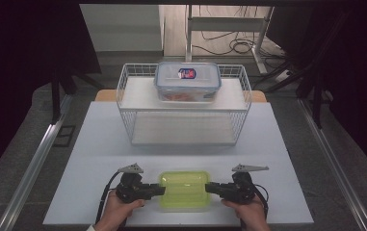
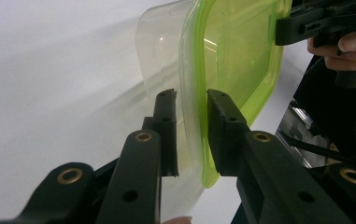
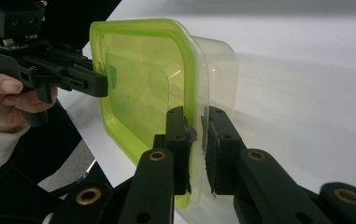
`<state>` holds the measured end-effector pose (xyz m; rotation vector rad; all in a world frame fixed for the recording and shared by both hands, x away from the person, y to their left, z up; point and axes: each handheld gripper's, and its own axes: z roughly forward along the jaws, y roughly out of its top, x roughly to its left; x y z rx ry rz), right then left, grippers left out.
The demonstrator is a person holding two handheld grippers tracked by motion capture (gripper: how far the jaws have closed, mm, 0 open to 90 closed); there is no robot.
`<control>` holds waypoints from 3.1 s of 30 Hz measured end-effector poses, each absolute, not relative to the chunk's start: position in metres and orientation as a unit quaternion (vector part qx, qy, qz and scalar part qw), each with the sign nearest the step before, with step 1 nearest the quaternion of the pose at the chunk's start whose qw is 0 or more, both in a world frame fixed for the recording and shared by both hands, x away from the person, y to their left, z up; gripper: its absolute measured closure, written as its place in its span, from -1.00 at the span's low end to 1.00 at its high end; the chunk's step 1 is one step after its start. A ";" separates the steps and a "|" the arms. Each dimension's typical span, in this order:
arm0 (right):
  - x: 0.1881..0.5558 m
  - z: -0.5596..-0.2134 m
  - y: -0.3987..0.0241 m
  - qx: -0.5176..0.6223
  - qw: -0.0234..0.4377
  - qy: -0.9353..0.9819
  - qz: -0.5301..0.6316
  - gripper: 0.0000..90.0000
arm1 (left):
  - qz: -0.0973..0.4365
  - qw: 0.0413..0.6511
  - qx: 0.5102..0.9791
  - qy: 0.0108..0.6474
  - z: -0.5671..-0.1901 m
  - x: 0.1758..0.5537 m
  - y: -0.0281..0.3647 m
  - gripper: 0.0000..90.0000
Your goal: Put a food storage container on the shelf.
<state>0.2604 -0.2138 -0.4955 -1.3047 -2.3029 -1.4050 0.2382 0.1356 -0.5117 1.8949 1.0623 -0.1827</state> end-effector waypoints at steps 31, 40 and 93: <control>0.276 -0.419 -0.205 -0.363 -0.016 -0.775 -0.518 0.80 | -0.010 0.511 0.769 0.384 -0.425 0.261 0.150 0.70; 0.306 -0.359 -0.198 -0.342 -0.051 -0.770 -0.536 0.79 | 0.035 0.533 0.763 0.363 -0.356 0.287 0.156 0.70; 0.464 -0.248 -0.186 -0.402 -0.049 -0.736 -0.543 0.75 | 0.036 0.558 0.724 0.405 -0.267 0.444 0.157 0.67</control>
